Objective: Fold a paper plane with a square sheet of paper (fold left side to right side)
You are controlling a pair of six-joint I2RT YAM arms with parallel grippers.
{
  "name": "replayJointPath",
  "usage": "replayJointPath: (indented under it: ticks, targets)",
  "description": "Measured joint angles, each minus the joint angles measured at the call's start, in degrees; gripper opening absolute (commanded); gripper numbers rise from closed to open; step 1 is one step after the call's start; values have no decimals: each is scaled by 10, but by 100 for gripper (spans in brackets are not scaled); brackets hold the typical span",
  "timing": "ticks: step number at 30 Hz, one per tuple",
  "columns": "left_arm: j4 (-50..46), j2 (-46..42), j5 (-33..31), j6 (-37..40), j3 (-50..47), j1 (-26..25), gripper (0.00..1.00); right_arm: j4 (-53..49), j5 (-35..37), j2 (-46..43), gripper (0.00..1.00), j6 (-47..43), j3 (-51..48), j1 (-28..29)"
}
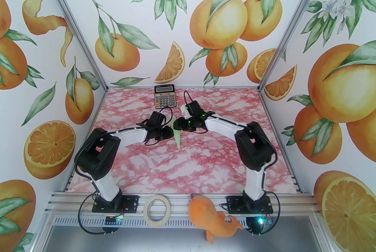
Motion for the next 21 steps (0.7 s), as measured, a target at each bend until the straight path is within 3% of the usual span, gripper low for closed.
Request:
replayJointPath:
  ticks: [7, 17, 21]
  targets:
    - [-2, 0, 0, 1, 9, -8, 27, -25, 44, 9, 23, 0, -17, -21]
    - [-13, 25, 0, 5, 61, -41, 28, -29, 54, 9, 22, 0, -46, -33]
    - [-33, 33, -8, 10, 71, -49, 47, -28, 54, 9, 22, 0, -46, -33]
